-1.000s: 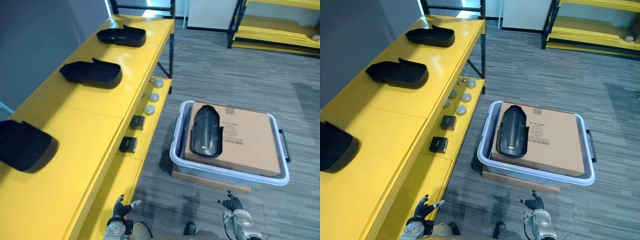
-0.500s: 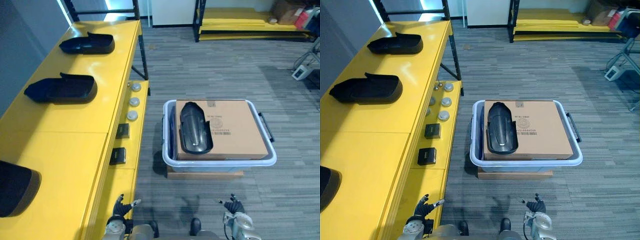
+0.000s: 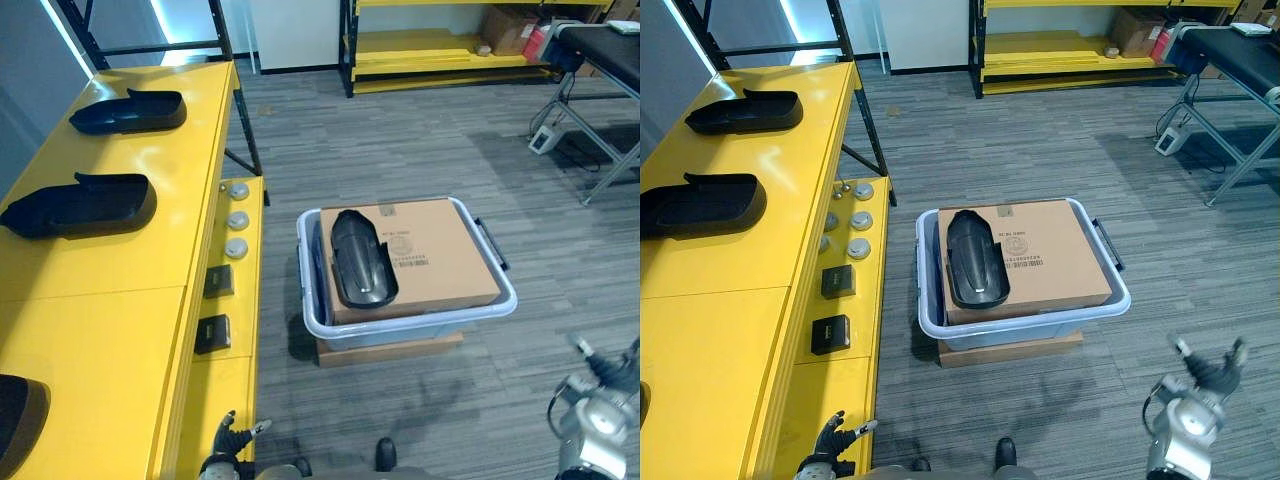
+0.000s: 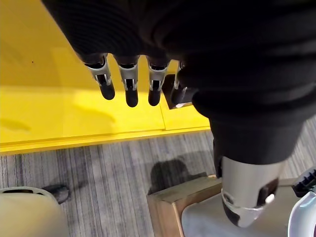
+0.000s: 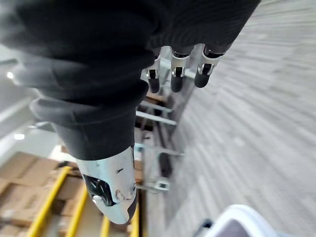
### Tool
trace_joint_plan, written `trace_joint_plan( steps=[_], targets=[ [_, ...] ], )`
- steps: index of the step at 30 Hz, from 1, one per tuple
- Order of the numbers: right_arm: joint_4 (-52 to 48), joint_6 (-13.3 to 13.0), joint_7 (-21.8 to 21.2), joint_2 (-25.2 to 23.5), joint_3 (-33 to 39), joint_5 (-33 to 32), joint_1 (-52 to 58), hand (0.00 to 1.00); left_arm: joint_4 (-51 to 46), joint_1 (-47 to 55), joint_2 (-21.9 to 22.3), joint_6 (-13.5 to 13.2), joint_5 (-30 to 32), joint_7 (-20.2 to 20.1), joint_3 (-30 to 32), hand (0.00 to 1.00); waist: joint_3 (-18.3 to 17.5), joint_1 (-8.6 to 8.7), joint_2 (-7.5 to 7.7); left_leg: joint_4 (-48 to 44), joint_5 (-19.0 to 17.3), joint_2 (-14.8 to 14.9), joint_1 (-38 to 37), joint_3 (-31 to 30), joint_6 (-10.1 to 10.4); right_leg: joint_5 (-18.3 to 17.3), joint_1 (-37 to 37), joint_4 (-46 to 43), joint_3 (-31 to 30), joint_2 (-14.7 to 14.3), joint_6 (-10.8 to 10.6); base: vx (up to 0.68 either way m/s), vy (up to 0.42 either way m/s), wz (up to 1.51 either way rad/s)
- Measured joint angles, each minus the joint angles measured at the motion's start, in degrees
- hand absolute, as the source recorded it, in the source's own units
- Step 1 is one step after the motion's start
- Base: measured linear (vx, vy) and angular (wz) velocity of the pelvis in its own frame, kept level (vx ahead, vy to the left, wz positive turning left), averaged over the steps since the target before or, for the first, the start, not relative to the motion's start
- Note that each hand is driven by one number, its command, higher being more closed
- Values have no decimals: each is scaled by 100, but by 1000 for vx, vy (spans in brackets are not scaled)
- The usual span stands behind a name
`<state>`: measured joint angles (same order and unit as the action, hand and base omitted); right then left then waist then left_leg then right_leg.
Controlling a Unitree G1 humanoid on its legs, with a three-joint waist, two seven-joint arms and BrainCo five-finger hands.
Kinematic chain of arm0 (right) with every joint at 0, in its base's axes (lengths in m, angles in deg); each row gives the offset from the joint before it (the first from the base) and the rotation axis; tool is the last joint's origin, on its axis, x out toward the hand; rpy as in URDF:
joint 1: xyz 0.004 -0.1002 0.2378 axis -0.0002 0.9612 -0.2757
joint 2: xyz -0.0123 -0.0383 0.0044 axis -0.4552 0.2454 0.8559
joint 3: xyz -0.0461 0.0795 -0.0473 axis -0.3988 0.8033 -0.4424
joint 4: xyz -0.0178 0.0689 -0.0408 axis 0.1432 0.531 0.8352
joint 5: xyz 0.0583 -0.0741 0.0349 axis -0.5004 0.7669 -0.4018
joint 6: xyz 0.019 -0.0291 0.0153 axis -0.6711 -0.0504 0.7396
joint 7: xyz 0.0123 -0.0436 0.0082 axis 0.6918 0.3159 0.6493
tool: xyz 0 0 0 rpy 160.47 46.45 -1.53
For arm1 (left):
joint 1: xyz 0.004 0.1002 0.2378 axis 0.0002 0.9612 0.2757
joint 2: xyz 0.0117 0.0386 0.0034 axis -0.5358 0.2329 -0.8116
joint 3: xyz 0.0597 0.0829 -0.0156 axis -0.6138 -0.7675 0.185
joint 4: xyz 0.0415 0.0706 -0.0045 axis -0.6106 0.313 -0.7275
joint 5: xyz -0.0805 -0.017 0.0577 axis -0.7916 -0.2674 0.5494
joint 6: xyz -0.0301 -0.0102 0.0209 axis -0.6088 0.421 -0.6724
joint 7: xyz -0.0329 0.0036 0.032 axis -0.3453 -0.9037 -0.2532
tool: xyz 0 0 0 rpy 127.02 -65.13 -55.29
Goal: Walk over and take plastic housings, then place them on the shelf
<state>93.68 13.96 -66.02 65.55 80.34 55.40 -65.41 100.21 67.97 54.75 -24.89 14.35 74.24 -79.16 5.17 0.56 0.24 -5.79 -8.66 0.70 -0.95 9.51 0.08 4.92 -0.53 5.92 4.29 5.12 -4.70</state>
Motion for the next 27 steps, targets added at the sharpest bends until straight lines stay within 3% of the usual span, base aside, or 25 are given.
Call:
trace_joint_plan(
  steps=[3,7,11,16,19,20,22,27],
  targets=[
    [-404,-121,-42,33,-666,365,-360,0,-3,-8,-4,-35,0,-8,0,0,-7,-48,25,41,43,-37,21,-80,-37,5,6,2,58,26,-7,-46,-6,13],
    [-474,-94,-148,35,-1220,834,-682,0,-44,-20,2,-87,0,-46,-1,0,-2,-155,31,181,179,-121,126,-240,-103,20,93,1,222,99,-31,-18,3,25],
    [222,48,-152,-18,-1841,1266,-1229,0,-121,-20,7,-148,-2,-94,-4,0,62,-222,39,180,255,-206,280,-505,-171,41,104,-19,537,170,-57,-11,21,33],
    [1214,413,-38,-263,-1872,1874,-1980,0,-400,-73,85,-208,-27,-32,-8,0,422,-462,27,180,425,-334,648,-678,-250,143,349,-21,704,293,-96,-67,31,23],
    [2067,712,266,-482,-1821,1918,-2549,0,-544,-134,128,-245,-116,144,-8,0,700,-509,-10,180,552,-377,896,-813,-276,249,522,-22,864,334,-40,-84,42,25],
    [2315,809,351,-493,-1787,1918,-2682,0,-553,-206,136,-254,-175,188,-12,0,793,-629,-14,178,571,-387,949,-810,-280,280,580,-22,871,347,-43,-94,55,6],
    [2638,937,482,-536,-1592,1917,-2892,0,-566,-261,169,-256,-233,292,-27,0,872,-702,-37,177,620,-426,1074,-840,-294,306,683,-23,915,373,-14,-70,53,8],
    [3192,1262,930,-554,-1040,1903,-3140,0,-730,-305,216,-268,-315,483,-115,0,1128,-741,-84,178,728,-500,1271,-1022,-308,333,789,-24,1024,429,21,-37,46,20]
  ],
)
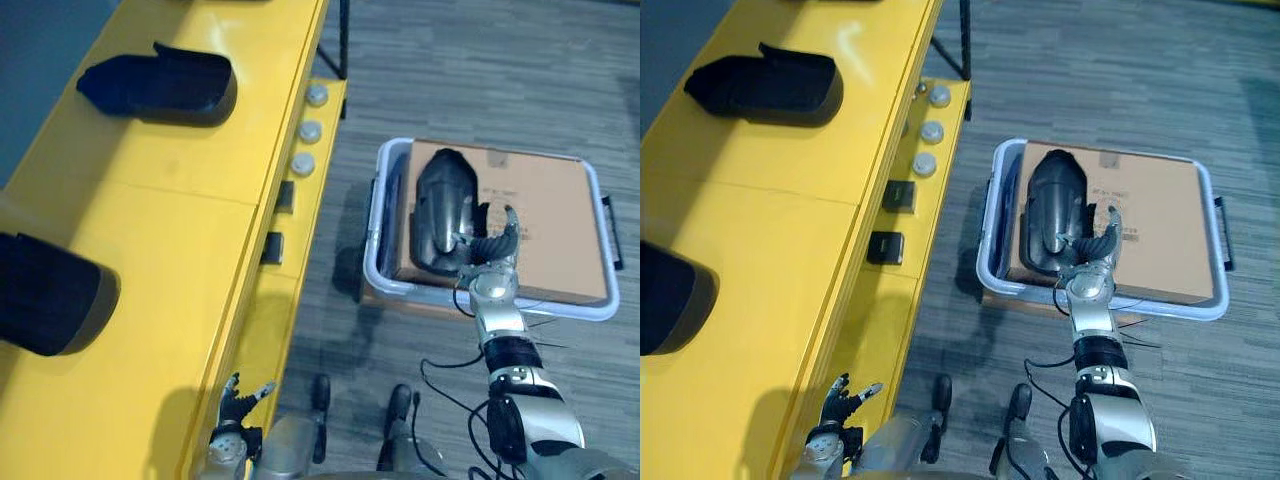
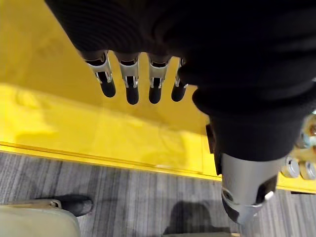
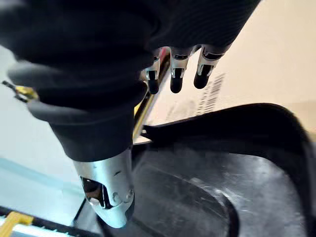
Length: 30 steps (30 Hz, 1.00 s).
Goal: Walk over and take plastic housings, then place them on the shelf
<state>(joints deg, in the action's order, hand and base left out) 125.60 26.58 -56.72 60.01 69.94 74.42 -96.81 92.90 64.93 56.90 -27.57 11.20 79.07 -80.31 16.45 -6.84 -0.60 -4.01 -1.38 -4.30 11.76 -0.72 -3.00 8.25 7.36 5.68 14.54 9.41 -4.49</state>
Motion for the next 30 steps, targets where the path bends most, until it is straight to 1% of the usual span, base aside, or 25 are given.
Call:
trace_joint_plan(
  steps=[3,4,8,11,14,19,20,25,27,30],
  targets=[
    [243,37,98,4,132,-12,-42,0,-2,-47,-1,2,-22,55,-25,0,90,8,-14,0,27,-11,40,-62,12,0,8,0,80,6,0,-15,13,13],
    [439,26,199,20,185,-41,-155,100,-2,-83,-21,-1,-37,89,-107,0,143,11,-15,0,39,-12,63,-85,14,0,18,0,113,5,0,-15,7,8],
    [780,6,337,113,317,-168,-587,100,9,-152,-29,4,-113,124,-263,0,206,15,-20,6,72,-16,137,-80,30,13,100,-2,115,6,18,-22,10,2],
    [1123,-35,304,476,337,-454,-852,100,52,-219,-43,1,-140,163,-398,0,262,16,-27,128,172,-17,140,-107,61,19,141,-2,137,4,27,-18,9,4],
    [1338,-84,177,637,333,-696,-1040,100,72,-237,-43,0,-151,166,-413,0,295,40,-49,218,237,8,137,-99,84,21,210,-52,125,-14,33,2,7,-4],
    [1507,-100,-36,569,189,-909,-1094,100,110,-240,-44,4,-259,171,-415,0,299,47,-49,266,241,32,56,-59,90,12,180,-50,101,-34,49,19,3,-5],
    [1507,-97,-63,568,134,-915,-1093,100,116,-239,-44,7,-259,171,-415,0,299,51,-49,309,252,32,16,-48,105,11,167,-50,93,-34,88,32,19,-7],
    [1499,-92,-169,522,90,-925,-1060,100,175,-238,-52,23,-258,158,-406,0,297,128,-43,395,252,30,-210,-51,106,-3,-18,-48,83,-31,117,30,19,0],
    [1453,-92,-172,524,93,-926,-1054,100,178,-238,-54,24,-257,152,-406,0,293,137,-36,404,252,29,-252,-46,106,-3,-54,-48,74,-29,117,39,23,-1],
    [1047,-91,-172,524,99,-930,-821,100,156,-237,-56,27,-257,145,-408,0,287,138,-31,405,251,33,-340,-64,107,-3,-156,-48,84,-30,117,22,12,3]
  ],
)
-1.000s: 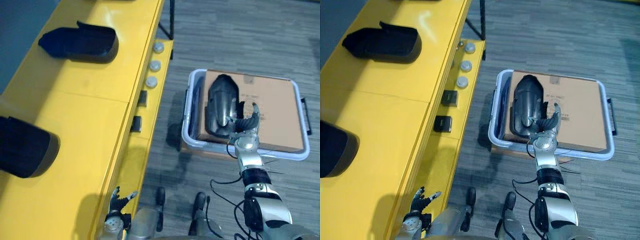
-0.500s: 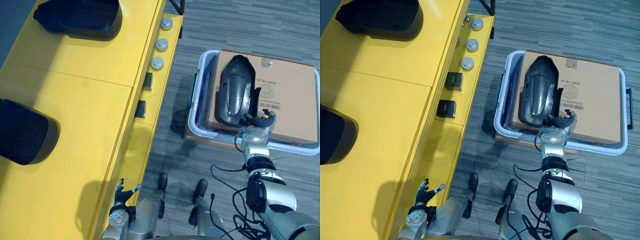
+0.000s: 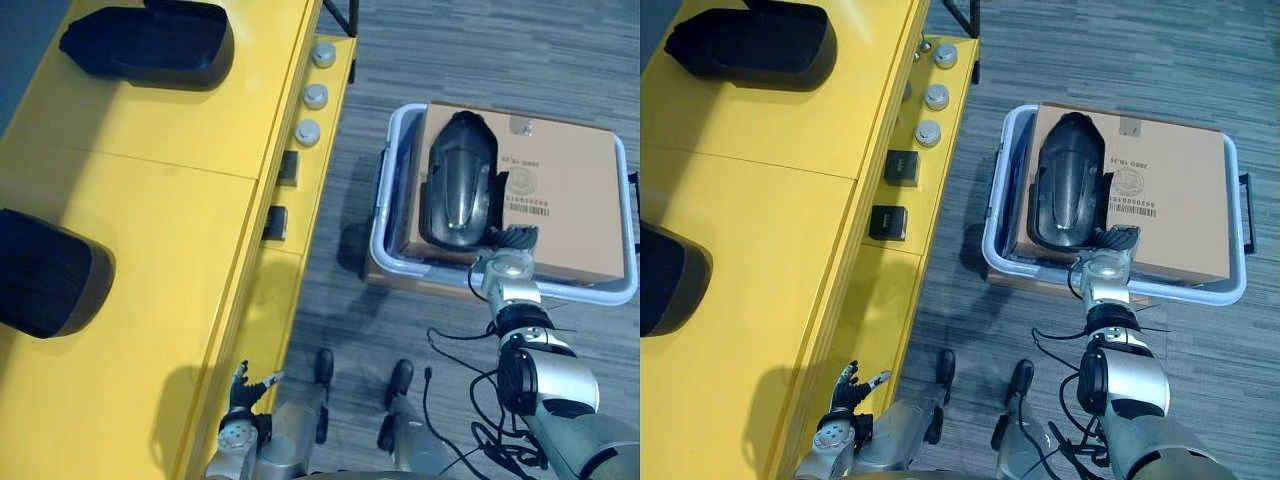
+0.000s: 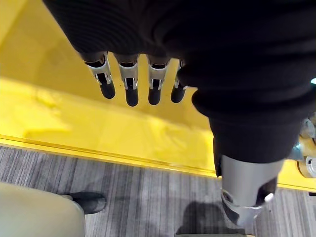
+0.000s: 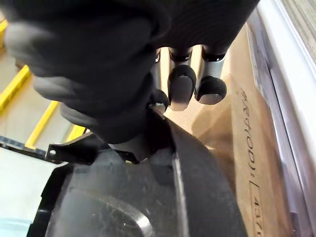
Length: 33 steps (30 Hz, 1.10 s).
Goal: Walk over and take plastic housings, then place them on the shelf
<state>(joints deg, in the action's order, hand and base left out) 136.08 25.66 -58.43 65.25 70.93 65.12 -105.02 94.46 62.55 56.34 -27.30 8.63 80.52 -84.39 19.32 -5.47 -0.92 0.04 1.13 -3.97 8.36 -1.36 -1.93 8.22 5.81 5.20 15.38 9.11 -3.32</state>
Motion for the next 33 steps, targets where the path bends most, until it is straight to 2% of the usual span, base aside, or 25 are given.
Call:
trace_joint_plan(
  steps=[5,8,12,17,18,21,26,29,33],
  targets=[
    [-1137,80,87,-36,4,9,578,100,-92,62,4,54,1,-100,-2,0,-153,26,34,0,0,-3,-58,-1,0,0,-51,-3,-1,5,-1,0,0,0],
    [-2158,104,215,-280,-9,99,1113,100,-208,224,17,108,3,-114,-6,0,-393,164,57,0,0,1,-80,6,0,1,-64,0,-19,1,-3,5,1,-3],
    [-2858,76,349,-405,-14,312,1552,100,-719,319,55,111,77,-113,-234,0,-683,178,108,0,-2,1,-210,49,0,-2,-155,11,-139,0,-9,-14,0,-12],
    [-3386,44,398,-652,-174,488,1732,100,-1648,344,55,96,340,-108,-644,0,-845,194,159,135,-20,77,-329,145,52,-78,-144,4,-253,-16,-62,-89,-22,-14],
    [-3579,-54,384,-689,-322,521,1847,100,-2071,395,60,93,369,-107,-755,0,-927,221,161,184,-7,90,-329,138,67,-84,-112,5,-270,-31,-72,-58,-18,-7],
    [-4067,-134,380,-870,-546,692,2043,100,-3040,512,60,83,376,-98,-962,0,-1094,319,159,198,6,111,-329,85,83,-54,-118,9,-247,-62,-82,22,-11,3],
    [-5001,-245,348,-1145,-984,945,2321,100,-4559,129,90,4,378,94,-936,0,-1198,324,173,195,28,141,-439,10,49,-57,-270,42,-151,-102,-108,57,-18,6],
    [-5412,-392,145,-1348,-1366,1137,2364,100,-5043,-346,107,-59,390,268,-938,0,-1288,325,174,196,28,144,-486,-13,48,-57,-317,43,-154,-104,-108,59,-7,-1],
    [-5893,-454,-74,-1583,-1940,1319,2418,100,-5321,-706,115,-80,522,338,-987,0,-1311,337,205,213,23,137,-578,-16,44,-59,-392,43,-164,-96,-108,8,0,-1]
  ],
)
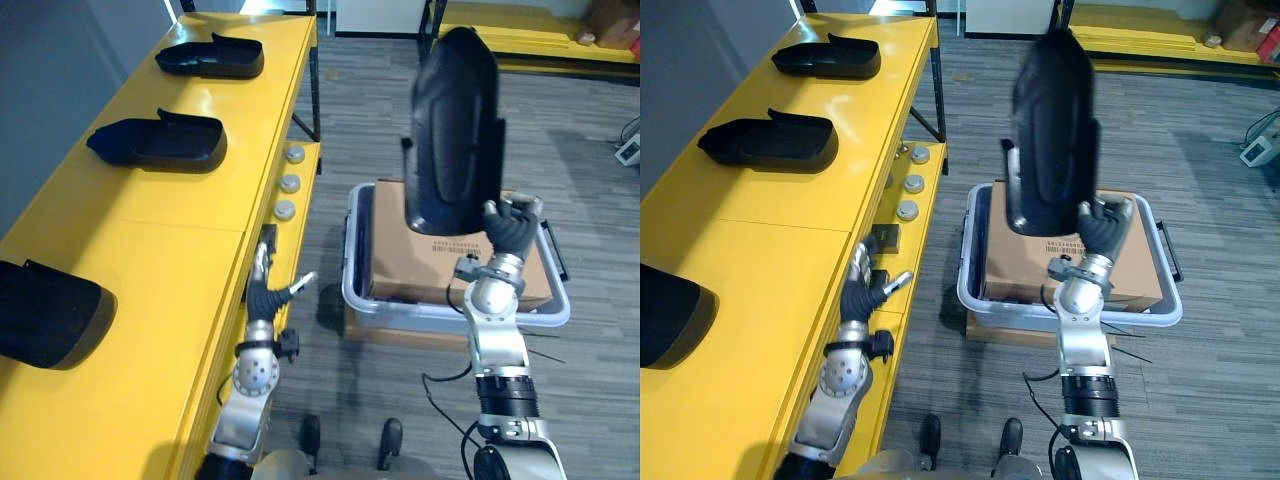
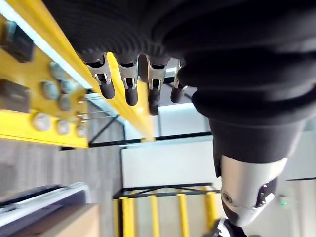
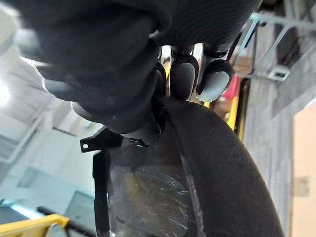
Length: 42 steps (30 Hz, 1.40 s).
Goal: Walk over and take plastic housings, then place them on the shelf
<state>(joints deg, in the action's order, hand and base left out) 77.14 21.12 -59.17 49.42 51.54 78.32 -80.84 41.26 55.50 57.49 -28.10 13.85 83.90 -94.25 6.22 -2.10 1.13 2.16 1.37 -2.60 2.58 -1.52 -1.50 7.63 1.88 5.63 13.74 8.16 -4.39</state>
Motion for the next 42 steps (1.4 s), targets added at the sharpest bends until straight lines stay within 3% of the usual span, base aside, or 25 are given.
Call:
trace_joint_plan(
  steps=[5,10,14,15,35,36,42],
  targets=[
    [-211,-362,-280,-252,-589,60,157,100,-11,-130,-6,6,189,70,-228,0,-78,2,105,39,-3,-7,-58,43,0,-12,-9,0,-43,5,3,-42,3,-6],
    [-428,-419,-482,-373,-1211,38,399,100,-9,-141,-2,98,276,139,-509,0,-194,97,147,106,-21,-6,-95,156,29,-29,29,0,-135,7,30,-29,6,-11],
    [-428,-473,-560,-382,-1257,-169,498,100,-9,-203,-6,126,143,201,-527,0,-322,144,152,109,-6,-2,-116,200,4,-13,30,0,-173,0,6,12,-2,-6],
    [-427,-484,-561,-373,-1274,-175,502,100,-3,-290,-8,136,13,201,-527,100,-326,143,148,112,-6,2,-120,211,4,-12,33,0,-186,-5,5,3,-8,-4],
    [-298,-842,-820,180,-1954,-313,1122,100,285,-359,-95,381,-429,440,-107,100,-635,150,164,182,-3,10,-221,301,2,-13,20,1,-283,-14,5,-2,-2,-3],
    [-297,-841,-825,180,-1996,-314,1122,0,289,-359,-111,382,-505,439,-107,100,-637,150,166,187,-2,9,-231,301,1,-13,14,1,-285,-14,5,0,0,0],
    [-169,-838,-879,199,-2064,-336,1123,0,361,-360,-129,382,-618,435,-72,100,-687,154,186,192,-1,7,-249,301,1,-13,2,0,-288,-12,5,0,0,0]
  ],
)
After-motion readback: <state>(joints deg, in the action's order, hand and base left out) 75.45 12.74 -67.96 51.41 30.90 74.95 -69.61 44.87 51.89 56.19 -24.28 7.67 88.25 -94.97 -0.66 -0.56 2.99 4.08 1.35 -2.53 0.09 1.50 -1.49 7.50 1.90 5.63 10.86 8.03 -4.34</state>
